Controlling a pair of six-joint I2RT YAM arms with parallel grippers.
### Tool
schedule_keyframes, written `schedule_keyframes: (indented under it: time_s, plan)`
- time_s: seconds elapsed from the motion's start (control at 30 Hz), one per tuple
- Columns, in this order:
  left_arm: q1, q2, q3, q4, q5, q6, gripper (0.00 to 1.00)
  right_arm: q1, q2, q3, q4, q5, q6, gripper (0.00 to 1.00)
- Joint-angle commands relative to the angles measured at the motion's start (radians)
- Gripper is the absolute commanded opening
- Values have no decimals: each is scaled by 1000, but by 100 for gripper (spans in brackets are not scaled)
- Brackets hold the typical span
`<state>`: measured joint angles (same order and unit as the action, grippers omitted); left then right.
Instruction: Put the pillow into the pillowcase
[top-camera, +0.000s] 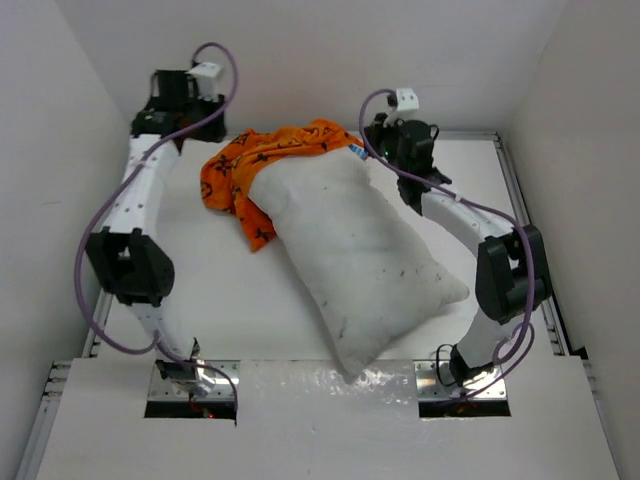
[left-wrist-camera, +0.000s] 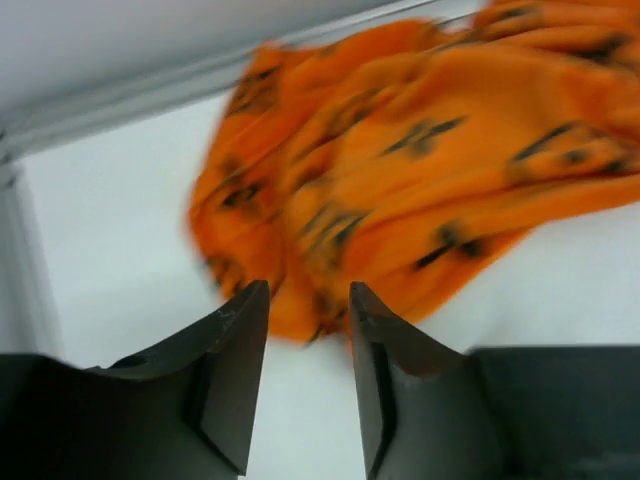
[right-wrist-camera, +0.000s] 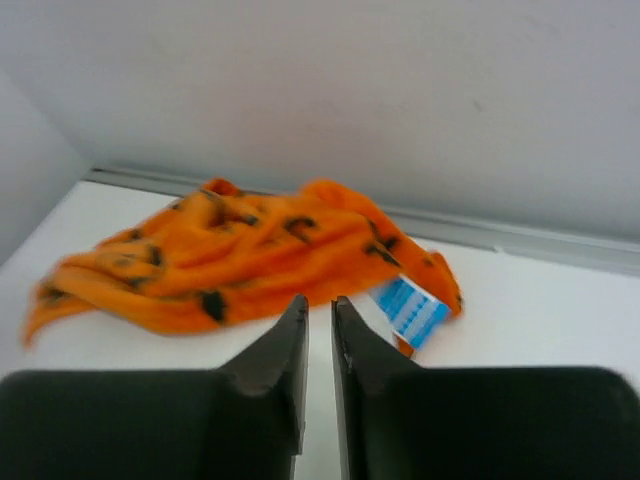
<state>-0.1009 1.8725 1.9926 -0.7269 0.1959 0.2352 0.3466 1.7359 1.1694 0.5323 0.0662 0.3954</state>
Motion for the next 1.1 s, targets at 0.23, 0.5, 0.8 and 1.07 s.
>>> schedule_keyframes:
  time_s: [0.23,0.5,0.8,1.07]
  plan:
    - [101,-274,-728,136,27,-132,78,308,126,455,-738,13,-512,99]
    - [127,-139,-775,328,171,-200,86,448,261,411,-842,195,-489,99]
    - [112,48,-727,479,281,-368,49,437,387,489,-853,256,-418,48]
    - [115,38,-608,397,344,-327,0,335,300,472,-648,127,-209,0]
